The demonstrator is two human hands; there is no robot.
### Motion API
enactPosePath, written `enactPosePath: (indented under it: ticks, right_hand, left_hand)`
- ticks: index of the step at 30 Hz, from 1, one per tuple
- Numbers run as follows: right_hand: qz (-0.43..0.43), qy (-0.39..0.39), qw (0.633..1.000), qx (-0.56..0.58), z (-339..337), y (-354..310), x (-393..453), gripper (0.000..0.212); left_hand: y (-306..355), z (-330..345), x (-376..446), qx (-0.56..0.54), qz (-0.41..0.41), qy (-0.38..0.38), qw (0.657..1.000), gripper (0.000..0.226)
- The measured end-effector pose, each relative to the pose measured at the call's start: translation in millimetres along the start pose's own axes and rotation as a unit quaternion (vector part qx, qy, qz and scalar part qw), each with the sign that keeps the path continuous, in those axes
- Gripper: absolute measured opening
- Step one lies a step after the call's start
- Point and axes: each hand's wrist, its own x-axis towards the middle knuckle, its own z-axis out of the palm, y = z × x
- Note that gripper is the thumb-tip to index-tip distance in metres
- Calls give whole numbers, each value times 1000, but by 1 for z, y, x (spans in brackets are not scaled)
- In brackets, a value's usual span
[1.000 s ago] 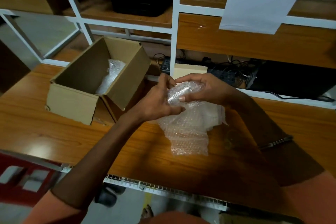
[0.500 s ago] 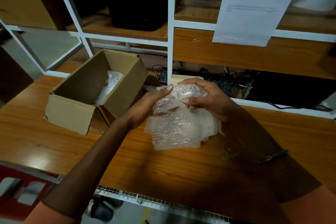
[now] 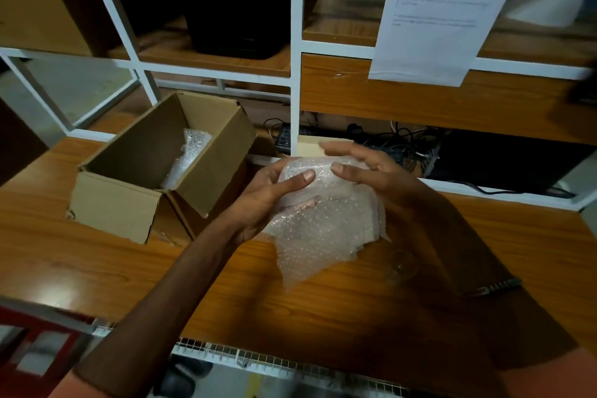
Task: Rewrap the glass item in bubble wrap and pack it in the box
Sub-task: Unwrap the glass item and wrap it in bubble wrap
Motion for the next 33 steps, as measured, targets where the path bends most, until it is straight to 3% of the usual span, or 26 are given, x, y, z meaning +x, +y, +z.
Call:
enactPosePath:
  ticks: [2,6,8,10,11,15,18,20,24,29,33]
  right_hand:
    - [55,0,997,-50,2,-5,2,68]
    - [74,17,997,0,9,-6,5,54]
    - [67,45,997,-12,13,-6,4,68]
    - [63,78,995,-7,15,-3,4,88]
    - [47,83,995,-1,16,-3,3,86]
    - [0,105,994,-10,18,-2,-2,69]
    - [-62,119,991,-26,24,-10,-8,25]
    - [-85,122,988,-35,28,-13,-11,17]
    - [-78,128,989,12,30,-11,-10,32]
    - [13,82,992,91,27,-18,-11,55]
    - [46,104,990,88,25,-14,-6,79]
  left_hand:
    - [3,3,-1,24,23,-7,999,45]
    - [12,2,-1,121,51,0,991,50]
    - [14,0,0,157,44,20,986,56]
    - [15,-3,1,131,21,44,990,60]
    - [16,-2,0,102,5,49,994,57]
    - [22,9,-3,5,-68,12,998,54]
    - [21,13,-2,-1,-92,-10,996,56]
    - [20,16,-2,23,-101,-12,995,54]
    - [19,15,1,19,-78,-9,997,44]
    - [14,12,3,57,-1,38,998,51]
    - [14,11,1,99,18,28,995,58]
